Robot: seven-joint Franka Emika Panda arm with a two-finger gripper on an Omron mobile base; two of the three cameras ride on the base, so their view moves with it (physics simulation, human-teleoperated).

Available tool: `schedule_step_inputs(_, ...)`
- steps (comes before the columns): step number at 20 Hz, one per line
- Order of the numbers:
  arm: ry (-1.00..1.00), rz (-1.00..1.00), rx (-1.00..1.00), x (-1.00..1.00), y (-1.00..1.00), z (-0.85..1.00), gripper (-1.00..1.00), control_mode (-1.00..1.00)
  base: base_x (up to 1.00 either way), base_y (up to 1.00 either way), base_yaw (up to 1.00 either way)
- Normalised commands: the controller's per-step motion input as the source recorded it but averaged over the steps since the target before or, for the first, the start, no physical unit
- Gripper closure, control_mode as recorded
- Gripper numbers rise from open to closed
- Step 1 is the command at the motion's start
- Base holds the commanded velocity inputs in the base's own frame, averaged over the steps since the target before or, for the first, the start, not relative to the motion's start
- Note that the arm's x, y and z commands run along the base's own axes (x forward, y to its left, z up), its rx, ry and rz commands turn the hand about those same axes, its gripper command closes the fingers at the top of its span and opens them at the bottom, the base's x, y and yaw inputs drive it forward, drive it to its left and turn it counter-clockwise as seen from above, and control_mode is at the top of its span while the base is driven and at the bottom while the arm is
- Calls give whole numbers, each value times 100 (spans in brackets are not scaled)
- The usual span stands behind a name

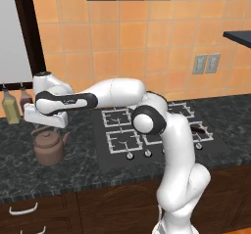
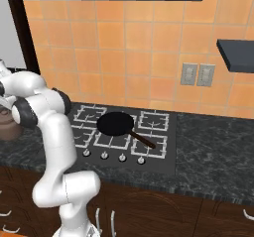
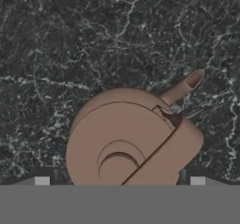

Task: Pick the kettle from the counter and place it on a stove burner. Then turn the burner on.

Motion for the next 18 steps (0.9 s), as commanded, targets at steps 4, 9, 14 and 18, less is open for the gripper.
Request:
schedule_step_inputs(4, 0, 0, 0, 0, 0, 0, -100, -100, 0, 0, 0)
schedule_step_inputs(9, 0, 0, 0, 0, 0, 0, 100, -100, 0, 0, 0)
schedule_step_inputs(14, 0, 4, 0, -5, -1, 12, 100, -100, 0, 0, 0)
schedule_step_inputs(18, -1, 14, 0, -12, -23, 45, 100, -100, 0, 0, 0)
